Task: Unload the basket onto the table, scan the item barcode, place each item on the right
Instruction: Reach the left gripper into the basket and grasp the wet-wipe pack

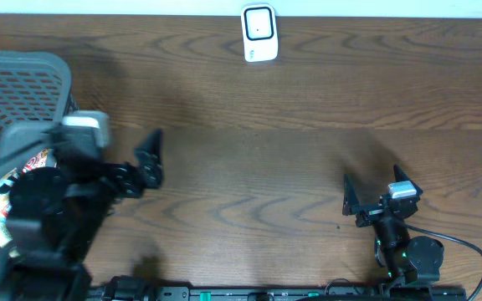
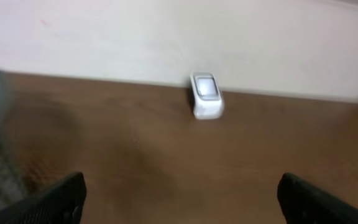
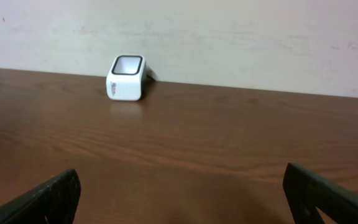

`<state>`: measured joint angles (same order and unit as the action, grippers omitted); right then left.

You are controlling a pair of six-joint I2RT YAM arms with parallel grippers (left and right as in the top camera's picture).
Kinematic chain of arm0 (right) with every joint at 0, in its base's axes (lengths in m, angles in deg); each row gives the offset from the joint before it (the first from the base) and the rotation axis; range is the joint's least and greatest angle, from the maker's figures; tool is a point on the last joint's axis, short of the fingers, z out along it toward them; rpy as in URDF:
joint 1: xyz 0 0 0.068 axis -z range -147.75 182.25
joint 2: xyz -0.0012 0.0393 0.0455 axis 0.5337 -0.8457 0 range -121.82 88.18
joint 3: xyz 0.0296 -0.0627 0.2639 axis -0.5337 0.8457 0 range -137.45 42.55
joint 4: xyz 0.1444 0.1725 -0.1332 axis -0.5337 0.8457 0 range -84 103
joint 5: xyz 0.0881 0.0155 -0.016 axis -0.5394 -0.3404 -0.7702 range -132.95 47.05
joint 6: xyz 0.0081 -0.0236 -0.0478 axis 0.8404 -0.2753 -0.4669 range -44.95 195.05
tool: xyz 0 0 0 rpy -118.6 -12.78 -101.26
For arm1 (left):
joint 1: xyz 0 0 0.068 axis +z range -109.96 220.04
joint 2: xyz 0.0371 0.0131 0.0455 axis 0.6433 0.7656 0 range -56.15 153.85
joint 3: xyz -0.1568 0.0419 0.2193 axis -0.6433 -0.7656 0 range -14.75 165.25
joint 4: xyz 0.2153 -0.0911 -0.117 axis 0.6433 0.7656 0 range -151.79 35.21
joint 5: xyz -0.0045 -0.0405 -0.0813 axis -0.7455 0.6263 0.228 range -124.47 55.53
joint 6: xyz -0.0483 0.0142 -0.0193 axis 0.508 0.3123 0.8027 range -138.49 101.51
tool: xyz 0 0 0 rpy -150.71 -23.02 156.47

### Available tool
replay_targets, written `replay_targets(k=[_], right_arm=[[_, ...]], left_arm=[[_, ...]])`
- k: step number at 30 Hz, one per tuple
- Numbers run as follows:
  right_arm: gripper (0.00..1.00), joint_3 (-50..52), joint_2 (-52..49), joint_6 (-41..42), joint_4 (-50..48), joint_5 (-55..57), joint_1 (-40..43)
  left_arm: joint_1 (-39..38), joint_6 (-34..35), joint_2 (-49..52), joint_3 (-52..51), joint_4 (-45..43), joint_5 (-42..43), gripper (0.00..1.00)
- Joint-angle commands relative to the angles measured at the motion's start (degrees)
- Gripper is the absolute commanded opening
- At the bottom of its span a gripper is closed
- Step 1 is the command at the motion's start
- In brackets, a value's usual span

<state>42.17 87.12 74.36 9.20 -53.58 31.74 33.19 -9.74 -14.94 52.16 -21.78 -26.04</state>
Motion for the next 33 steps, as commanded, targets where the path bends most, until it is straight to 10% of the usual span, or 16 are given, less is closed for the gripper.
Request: replay_targets(k=[1, 6, 13, 24, 33], right_arm=[[0.99, 0.07, 0.02, -0.24, 0.24, 0.22, -0.46], [0.99, 0.07, 0.02, -0.24, 0.24, 0.22, -0.46], [0.99, 0.07, 0.02, -0.24, 0.24, 0.20, -0.46], [0.99, 0.07, 0.02, -0.24, 0.24, 0.20, -0.46], [0.99, 0.07, 0.02, -0.24, 0.24, 0.22, -0.46]], left_arm=[[0.39, 5.31, 3.21, 12.83, 6.78, -20.52, 0.98], [4.42, 10.10, 10.21, 26.64, 22.91, -35.87, 0.98], [19.54, 17.03, 13.64, 28.13, 30.84, -37.03, 0.97], [54.45, 15.06, 27.82, 28.09, 36.37, -4.90, 0.98], [67.52, 13.60, 39.78, 21.35, 32.68, 0.81, 0.98]])
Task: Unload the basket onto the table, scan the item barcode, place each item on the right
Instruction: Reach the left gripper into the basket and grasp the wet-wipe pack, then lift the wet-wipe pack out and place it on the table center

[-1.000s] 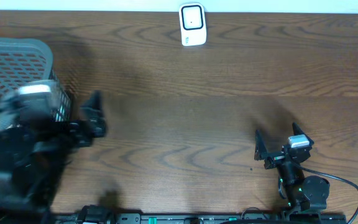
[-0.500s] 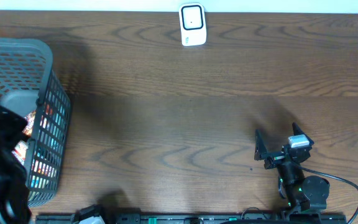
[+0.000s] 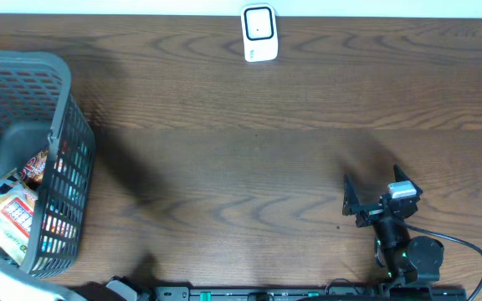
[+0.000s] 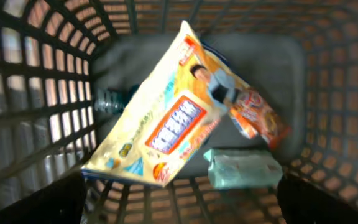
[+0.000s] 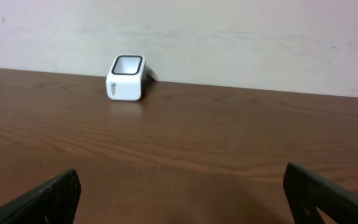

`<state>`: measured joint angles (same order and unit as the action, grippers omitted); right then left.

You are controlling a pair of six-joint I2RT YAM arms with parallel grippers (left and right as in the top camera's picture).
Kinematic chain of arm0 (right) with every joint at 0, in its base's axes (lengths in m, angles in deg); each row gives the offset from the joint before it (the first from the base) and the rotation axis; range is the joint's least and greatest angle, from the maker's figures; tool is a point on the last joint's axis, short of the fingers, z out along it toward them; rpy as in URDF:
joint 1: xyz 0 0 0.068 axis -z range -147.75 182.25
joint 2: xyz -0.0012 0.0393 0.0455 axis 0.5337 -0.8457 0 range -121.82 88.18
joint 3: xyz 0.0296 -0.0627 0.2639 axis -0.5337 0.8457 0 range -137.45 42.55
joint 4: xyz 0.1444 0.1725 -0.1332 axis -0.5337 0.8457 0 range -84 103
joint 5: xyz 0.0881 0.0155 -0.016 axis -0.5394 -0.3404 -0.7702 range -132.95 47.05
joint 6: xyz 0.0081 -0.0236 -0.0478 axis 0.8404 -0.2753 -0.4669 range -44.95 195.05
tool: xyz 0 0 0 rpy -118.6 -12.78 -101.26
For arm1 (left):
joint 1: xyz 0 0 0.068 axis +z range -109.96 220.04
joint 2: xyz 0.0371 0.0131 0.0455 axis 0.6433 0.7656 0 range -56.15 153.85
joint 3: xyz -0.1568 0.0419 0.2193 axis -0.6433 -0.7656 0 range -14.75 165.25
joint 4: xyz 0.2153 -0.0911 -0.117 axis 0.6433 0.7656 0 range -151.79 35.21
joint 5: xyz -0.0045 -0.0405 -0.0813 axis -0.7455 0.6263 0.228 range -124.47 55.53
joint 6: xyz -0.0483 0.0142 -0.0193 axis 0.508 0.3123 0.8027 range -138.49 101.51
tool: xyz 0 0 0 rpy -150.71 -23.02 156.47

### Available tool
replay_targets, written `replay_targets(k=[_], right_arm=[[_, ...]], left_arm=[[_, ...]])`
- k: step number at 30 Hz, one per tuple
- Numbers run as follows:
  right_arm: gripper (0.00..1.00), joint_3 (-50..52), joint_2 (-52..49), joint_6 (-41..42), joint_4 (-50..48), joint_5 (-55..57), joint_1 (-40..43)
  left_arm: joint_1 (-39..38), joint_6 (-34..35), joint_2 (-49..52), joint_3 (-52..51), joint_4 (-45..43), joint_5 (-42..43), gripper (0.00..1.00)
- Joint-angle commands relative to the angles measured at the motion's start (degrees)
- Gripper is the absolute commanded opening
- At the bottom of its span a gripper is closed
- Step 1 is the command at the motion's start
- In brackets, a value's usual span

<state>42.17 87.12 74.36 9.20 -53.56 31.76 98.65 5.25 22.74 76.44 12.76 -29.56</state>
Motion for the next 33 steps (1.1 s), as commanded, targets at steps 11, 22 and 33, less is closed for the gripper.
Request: replay_targets(k=[11, 22, 33], right_arm=[[0.99, 0.07, 0.02, -0.24, 0.24, 0.20, -0.48], [0.99, 0.07, 0.02, -0.24, 0.24, 0.20, -0.46], [0.99, 0.07, 0.02, -0.24, 0.24, 0.17, -0.48]], left_arm=[[2.78, -15.74, 2.64, -27.45, -25.77, 11.13, 0.98], [2.86, -18.21, 2.64, -29.49, -27.69, 7.52, 0.98], [2.89, -14.64, -4.24, -29.49, -25.33, -3.54, 0.98]])
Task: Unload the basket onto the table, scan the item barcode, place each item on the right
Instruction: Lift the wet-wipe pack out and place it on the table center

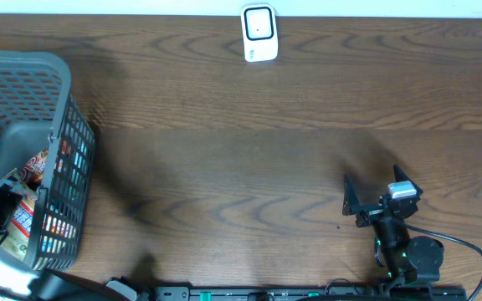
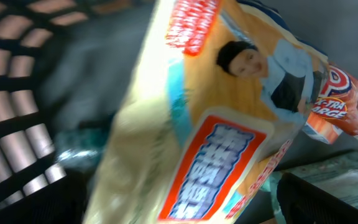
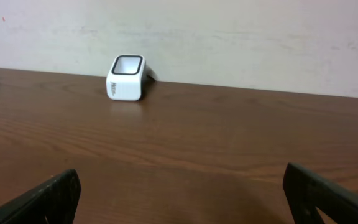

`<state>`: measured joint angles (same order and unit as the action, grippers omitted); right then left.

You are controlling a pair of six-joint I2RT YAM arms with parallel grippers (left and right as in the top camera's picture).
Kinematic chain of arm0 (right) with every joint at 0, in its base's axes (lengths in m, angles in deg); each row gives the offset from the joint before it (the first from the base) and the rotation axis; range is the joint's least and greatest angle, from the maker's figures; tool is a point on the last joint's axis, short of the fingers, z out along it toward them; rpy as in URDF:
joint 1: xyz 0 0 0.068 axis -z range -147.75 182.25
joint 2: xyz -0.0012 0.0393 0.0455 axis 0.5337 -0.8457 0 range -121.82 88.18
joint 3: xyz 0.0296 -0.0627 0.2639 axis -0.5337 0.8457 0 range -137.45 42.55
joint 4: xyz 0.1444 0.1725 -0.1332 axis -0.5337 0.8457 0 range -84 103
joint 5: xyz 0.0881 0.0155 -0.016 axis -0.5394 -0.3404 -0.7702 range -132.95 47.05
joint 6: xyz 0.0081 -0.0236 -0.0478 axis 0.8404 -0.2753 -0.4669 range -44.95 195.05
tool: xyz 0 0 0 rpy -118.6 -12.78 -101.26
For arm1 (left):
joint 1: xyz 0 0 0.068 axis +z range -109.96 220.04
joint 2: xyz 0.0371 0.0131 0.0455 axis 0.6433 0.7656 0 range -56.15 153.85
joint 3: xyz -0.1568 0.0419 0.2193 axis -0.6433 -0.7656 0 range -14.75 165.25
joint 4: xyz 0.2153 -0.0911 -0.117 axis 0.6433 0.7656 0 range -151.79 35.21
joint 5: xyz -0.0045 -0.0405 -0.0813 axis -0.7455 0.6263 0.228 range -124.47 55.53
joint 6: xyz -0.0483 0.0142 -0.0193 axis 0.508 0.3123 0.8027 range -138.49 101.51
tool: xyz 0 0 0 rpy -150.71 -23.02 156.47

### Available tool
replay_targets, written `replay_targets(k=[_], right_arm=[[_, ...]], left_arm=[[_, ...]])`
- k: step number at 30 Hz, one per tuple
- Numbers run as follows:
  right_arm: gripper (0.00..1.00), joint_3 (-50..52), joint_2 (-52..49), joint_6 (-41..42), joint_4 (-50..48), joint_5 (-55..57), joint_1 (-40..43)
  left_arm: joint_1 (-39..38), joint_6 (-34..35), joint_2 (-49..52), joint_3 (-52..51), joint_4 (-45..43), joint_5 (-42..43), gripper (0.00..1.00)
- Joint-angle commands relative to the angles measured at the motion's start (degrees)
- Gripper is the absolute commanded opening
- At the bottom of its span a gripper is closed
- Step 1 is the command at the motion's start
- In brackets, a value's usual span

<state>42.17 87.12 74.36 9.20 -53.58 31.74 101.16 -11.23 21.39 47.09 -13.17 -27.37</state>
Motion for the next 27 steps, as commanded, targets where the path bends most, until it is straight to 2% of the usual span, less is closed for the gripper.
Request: replay_targets(k=[1, 5, 13, 19, 27], right_arm=[[0.99, 0.07, 0.02, -0.24, 0.24, 0.20, -0.46], [0.99, 0.07, 0.02, -0.24, 0.24, 0.22, -0.44], [0.99, 0.07, 0.02, -0.24, 0.24, 0.20, -0.46], [0.99, 0.07, 0.02, -0.24, 0.24, 0.22, -0.46], [0.99, 0.07, 0.02, -0.24, 0.24, 0.22, -0.46]], left_arm=[[0.37, 1.81, -3.30, -0.13, 0.81, -5.66, 0.98], [0.37, 1.79, -3.43, -1.22, 1.38, -6.16, 0.98], [1.33, 2.54, -3.26, -9.01, -4.31, -6.88, 0.98], [1.31, 2.67, -1.51, -12.96, -10.49, -1.44, 0.98], [1.22, 2.67, 4.66, -12.98, -11.65, 8.74, 0.96]])
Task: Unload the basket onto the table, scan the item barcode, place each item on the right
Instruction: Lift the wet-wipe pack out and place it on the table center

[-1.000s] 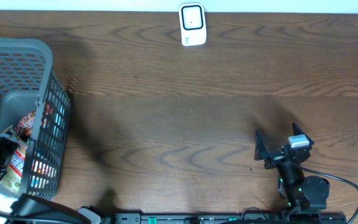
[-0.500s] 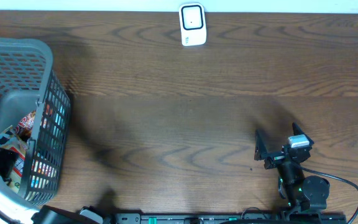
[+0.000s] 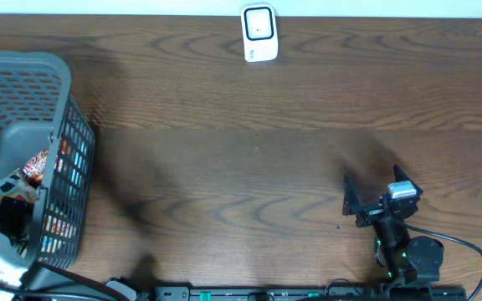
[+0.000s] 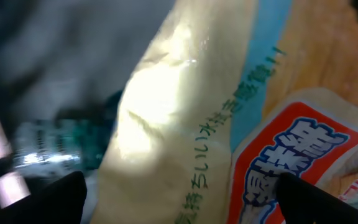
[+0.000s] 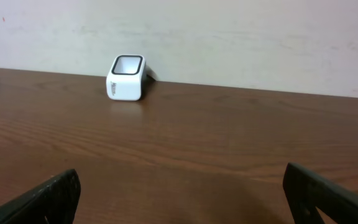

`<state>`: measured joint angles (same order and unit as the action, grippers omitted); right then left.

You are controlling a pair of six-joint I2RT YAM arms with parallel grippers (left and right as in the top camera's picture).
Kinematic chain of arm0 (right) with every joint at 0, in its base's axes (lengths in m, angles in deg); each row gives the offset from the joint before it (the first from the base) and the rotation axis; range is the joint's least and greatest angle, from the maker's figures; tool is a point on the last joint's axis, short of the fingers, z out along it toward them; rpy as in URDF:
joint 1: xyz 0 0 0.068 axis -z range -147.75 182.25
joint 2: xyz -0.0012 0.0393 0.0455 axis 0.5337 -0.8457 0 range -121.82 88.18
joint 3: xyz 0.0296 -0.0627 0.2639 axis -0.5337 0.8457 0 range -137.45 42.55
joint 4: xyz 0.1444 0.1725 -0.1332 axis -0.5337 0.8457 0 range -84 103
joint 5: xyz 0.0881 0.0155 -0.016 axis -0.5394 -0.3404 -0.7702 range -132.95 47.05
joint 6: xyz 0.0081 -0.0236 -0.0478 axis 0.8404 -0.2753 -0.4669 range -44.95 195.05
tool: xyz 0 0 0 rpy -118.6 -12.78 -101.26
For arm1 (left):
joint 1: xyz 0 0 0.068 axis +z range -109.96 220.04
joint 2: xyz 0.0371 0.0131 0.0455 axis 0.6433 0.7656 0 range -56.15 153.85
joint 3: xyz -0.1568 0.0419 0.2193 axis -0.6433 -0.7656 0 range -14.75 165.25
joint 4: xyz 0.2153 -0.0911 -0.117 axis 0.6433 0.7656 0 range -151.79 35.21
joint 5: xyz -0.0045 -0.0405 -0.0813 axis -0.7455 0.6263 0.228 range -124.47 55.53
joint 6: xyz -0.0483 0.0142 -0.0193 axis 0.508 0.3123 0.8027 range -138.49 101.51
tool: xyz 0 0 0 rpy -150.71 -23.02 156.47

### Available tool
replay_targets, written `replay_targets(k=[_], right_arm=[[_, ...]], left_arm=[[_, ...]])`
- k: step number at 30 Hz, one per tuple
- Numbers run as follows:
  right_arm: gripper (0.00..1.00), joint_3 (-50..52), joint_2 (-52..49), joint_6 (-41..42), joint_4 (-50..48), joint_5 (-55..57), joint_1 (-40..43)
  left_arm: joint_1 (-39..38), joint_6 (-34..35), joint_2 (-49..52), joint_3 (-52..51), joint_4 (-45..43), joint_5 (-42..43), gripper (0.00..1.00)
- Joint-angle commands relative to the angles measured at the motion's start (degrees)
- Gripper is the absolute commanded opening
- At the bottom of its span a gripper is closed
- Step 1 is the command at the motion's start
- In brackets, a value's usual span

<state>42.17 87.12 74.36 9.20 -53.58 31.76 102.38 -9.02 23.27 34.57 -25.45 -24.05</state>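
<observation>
The white barcode scanner (image 3: pixel 258 33) stands at the table's far edge, also seen as scanner (image 5: pixel 127 78) in the right wrist view. A yellow snack bag (image 4: pixel 185 106) with a red and blue label fills the left wrist view; it lies in the grey basket (image 3: pixel 57 100) as bag (image 3: pixel 5 189). My left gripper (image 4: pixel 179 202) is open low inside the basket, its fingers (image 4: pixel 48 199) on either side of the bag, right up against it. In the overhead view the left gripper (image 3: pixel 8 221) shows as a dark shape. My right gripper (image 3: pixel 373 199) rests open near the front right, holding nothing.
Under the bag in the basket lie an orange packet (image 3: pixel 36 165) and a dark green item (image 4: pixel 48 155). The basket's mesh wall (image 3: pixel 65 209) stands close round my left gripper. The wall behind the scanner (image 5: pixel 229 31) bounds the table.
My left gripper is lower in the basket and closer to the yellow bag, which now fills its view. Its jaws stay open. The right arm has not moved.
My left gripper first stood open over the table beside the basket, facing the scanner. Then it looked down into the basket at the bag and other packets. It was closer above the bag after that, and now straddles it. The right arm stayed still throughout.
</observation>
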Motion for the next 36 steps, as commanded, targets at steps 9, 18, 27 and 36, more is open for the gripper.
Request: replay_targets(k=[9, 18, 27, 36], right_arm=[[0.99, 0.07, 0.02, -0.24, 0.24, 0.22, -0.48], [0.99, 0.07, 0.02, -0.24, 0.24, 0.22, -0.48], [0.99, 0.07, 0.02, -0.24, 0.24, 0.22, -0.46], [0.99, 0.07, 0.02, -0.24, 0.24, 0.22, -0.48]], left_arm=[[-0.07, 1.84, 1.68, 3.61, -1.09, 14.49, 0.08], [-0.07, 19.82, -9.75, 19.45, -4.20, 19.28, 0.08], [-7.52, 40.81, -20.81, 22.14, -34.86, 54.18, 0.07], [-54.75, 15.28, -20.65, 19.10, -23.85, 54.66, 0.08]])
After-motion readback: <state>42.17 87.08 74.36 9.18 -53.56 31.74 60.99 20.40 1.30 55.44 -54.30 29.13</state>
